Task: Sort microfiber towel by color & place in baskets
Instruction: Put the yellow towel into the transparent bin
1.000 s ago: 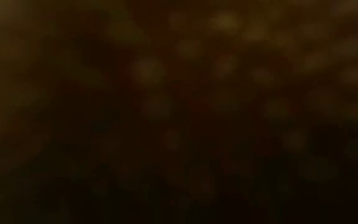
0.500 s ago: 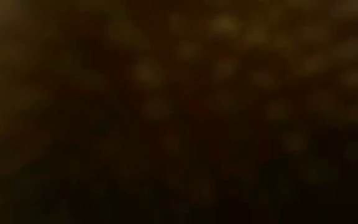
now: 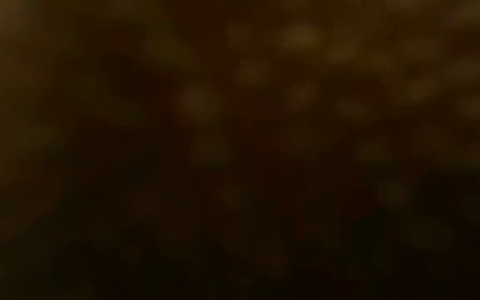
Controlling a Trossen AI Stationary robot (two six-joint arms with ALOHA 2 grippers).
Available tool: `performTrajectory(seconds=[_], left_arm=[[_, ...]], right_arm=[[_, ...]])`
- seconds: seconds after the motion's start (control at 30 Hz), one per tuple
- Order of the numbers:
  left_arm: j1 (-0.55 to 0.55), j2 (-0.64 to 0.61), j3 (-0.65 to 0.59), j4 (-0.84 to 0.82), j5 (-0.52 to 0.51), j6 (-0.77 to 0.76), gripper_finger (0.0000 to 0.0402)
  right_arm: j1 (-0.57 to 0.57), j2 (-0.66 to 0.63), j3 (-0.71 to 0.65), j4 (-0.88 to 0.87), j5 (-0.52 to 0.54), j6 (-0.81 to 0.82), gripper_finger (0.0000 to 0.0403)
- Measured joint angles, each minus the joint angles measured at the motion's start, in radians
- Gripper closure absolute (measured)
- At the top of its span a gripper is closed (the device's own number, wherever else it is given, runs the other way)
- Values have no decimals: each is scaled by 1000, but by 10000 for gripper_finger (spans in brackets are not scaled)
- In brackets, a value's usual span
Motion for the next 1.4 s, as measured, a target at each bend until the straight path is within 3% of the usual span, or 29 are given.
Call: performTrajectory(seconds=[0.33, 0.6, 0.77, 0.93, 1.13, 1.3, 1.4], left_arm=[[69, -132, -385, 172, 61, 3, 316], [184, -180, -663, 423, 105, 87, 316], [251, -170, -795, 568, 49, 99, 316], [300, -158, -868, 663, 29, 54, 314], [354, -110, -903, 690, 120, -31, 279], [363, -33, -928, 770, 157, -26, 245], [363, 21, -935, 834, 154, 13, 232]], right_arm=[[6, -156, 21, -266, 3, 41, 214], [42, -293, 21, -276, 13, 82, 214], [79, -360, 21, -278, 83, 120, 214], [107, -404, 20, -278, 169, 156, 214], [108, -448, -8, -291, 207, 181, 214], [109, -550, -177, -273, 214, 209, 214], [109, -648, -352, -158, 212, 227, 214]])
